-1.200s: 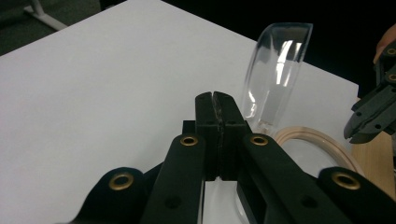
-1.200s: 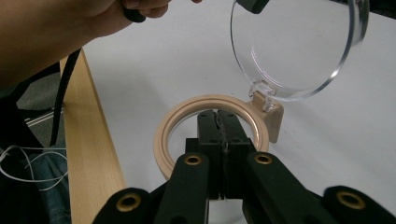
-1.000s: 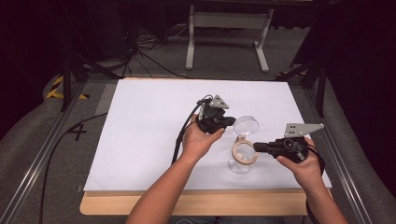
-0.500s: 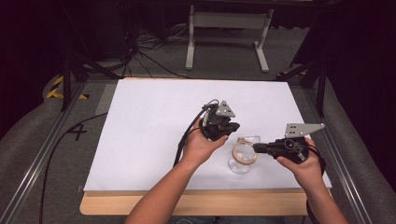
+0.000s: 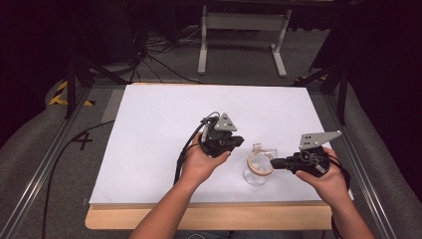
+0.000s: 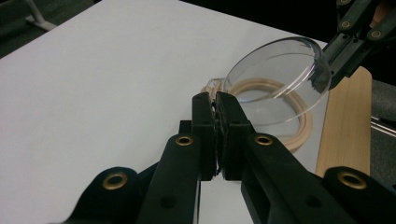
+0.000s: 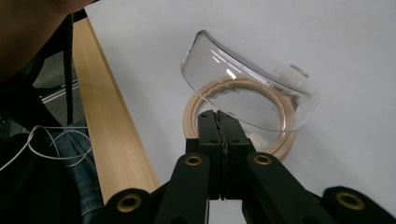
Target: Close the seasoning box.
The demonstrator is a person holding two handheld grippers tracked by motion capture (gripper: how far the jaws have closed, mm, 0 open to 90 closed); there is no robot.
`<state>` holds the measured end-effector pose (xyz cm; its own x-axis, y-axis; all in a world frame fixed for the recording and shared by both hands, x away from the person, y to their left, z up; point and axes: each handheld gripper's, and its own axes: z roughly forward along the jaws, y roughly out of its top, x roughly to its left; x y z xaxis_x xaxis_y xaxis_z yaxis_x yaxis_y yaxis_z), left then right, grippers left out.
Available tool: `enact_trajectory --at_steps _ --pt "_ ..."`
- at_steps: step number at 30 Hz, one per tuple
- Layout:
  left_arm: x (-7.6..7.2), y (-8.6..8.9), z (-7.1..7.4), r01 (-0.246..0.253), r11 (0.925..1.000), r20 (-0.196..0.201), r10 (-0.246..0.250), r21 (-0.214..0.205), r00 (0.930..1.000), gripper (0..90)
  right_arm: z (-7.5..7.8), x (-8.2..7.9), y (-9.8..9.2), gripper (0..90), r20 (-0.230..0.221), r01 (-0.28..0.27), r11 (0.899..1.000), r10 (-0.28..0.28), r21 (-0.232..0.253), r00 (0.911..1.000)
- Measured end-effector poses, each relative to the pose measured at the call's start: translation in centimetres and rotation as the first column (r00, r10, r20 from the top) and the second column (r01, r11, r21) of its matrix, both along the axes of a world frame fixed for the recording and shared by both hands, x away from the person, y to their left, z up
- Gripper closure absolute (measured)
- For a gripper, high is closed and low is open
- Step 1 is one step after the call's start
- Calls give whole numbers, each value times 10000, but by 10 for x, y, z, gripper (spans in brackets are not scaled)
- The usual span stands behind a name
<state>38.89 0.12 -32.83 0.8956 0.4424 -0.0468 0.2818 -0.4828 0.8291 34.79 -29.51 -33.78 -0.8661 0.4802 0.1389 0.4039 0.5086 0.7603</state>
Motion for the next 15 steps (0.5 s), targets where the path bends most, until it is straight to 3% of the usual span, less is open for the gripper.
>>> enact_trajectory --at_steps 5,10,15 --pt "-4 11 -4 -182 9998 -138 182 -8 9997 860 -3 1 1 898 -371 -14 9998 6 -208 9993" --pt "-11 19 -6 -149 9975 -87 155 693 9998 853 -7 2 3 899 -694 -111 9986 76 -510 9976" --pt "-15 20 -7 -196 9957 -67 203 904 9998 851 -8 1 4 898 -962 -217 9964 137 -821 9953"
